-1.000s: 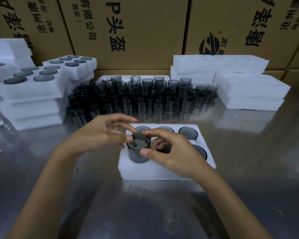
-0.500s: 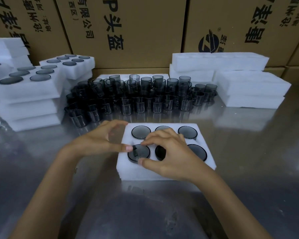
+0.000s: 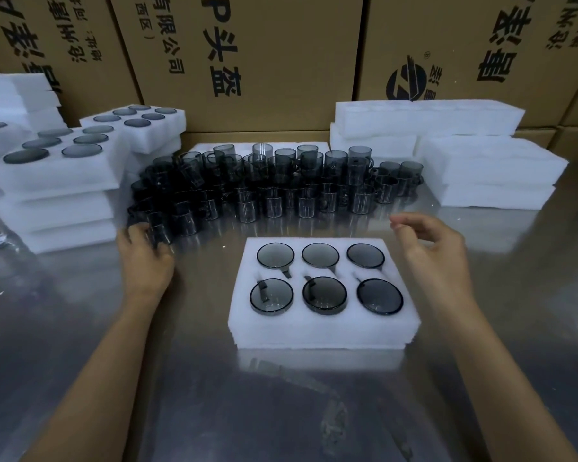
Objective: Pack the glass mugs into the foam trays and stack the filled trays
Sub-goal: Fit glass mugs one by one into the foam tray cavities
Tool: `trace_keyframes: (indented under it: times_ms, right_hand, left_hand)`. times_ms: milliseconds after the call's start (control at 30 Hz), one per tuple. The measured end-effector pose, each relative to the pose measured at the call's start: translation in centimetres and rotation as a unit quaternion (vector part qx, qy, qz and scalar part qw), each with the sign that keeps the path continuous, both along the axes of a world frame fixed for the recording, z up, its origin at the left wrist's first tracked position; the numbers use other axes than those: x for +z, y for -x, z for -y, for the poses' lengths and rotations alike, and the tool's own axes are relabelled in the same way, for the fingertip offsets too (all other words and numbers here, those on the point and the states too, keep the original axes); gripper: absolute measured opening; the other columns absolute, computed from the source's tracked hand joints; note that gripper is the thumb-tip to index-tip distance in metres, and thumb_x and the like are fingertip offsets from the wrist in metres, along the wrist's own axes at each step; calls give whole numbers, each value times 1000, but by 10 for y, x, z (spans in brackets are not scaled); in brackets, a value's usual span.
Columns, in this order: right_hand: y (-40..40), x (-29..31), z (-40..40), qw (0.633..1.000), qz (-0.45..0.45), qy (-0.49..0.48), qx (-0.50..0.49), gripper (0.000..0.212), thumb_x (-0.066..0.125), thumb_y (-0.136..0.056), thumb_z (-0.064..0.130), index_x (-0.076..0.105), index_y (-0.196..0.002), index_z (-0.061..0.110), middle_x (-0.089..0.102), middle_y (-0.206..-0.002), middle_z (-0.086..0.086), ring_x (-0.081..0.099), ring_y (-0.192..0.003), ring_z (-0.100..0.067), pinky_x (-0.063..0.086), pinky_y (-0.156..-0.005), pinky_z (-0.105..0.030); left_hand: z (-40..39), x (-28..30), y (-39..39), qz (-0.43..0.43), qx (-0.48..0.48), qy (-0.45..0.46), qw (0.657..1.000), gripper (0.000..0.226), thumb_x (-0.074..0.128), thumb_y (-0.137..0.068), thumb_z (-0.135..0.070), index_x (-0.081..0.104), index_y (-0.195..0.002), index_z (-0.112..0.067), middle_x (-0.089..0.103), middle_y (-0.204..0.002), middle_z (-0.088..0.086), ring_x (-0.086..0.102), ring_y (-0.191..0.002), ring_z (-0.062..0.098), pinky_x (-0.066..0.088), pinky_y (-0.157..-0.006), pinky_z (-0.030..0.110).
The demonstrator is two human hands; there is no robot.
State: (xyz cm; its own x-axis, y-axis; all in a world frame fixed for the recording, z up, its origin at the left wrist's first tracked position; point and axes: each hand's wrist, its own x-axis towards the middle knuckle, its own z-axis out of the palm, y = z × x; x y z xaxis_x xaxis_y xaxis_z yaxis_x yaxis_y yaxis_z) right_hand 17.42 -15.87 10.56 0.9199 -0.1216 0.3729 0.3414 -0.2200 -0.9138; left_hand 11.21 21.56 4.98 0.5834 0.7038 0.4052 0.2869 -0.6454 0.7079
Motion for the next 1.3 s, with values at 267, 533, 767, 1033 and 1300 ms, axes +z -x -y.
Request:
trace_keyframes:
  times_ms: [267, 533, 767, 1033, 1300]
  right_hand:
    - [-10, -10, 3, 1000, -13, -10, 2, 23, 59, -92, 12, 71, -84, 30, 69, -87, 17, 56, -73, 14, 39, -65, 1]
    - [-16, -21, 4, 997, -77, 17, 20, 17, 62, -91, 16, 69, -84, 29, 67, -86, 12, 59, -79, -3, 44, -67, -11]
    - [-11, -20, 5, 956, -243, 120, 115, 13, 68, -87, 40, 71, -93, 28, 74, -93, 6, 70, -87, -14, 56, -81, -31]
    - [4, -13, -1, 965, -228, 37, 121, 14, 61, -87, 36, 65, -99, 40, 72, -98, 10, 70, -82, -10, 50, -67, -28]
    - [21, -5, -29, 903, -313, -199, 216, 43, 59, -81, 32, 66, -120, 15, 72, -109, -20, 68, -92, -38, 55, -84, -54]
  left_hand:
    - [1, 2, -1, 29, 1, -5, 1000, 36, 72, -86, -14, 44, -108, -9, 51, -114, 20, 46, -88, 25, 37, -77, 35]
    - [7, 8, 2, 19, -10, 28, 999, 59, 77, -82, -18, 44, -130, -7, 43, -132, 18, 52, -110, 32, 43, -94, 41]
    - [31, 15, 8, 30, 11, -77, 997, 53, 71, -84, -13, 48, -131, -4, 39, -132, 25, 38, -124, 40, 32, -107, 43]
    - [92, 22, -1, -39, -230, 122, 965, 31, 44, -101, -34, 56, -74, -25, 58, -64, -9, 51, -59, 5, 37, -61, 29]
    - [77, 24, 3, 144, -287, 514, 796, 41, 54, -96, -20, 71, -59, -22, 65, -61, -1, 61, -62, 19, 52, -57, 27]
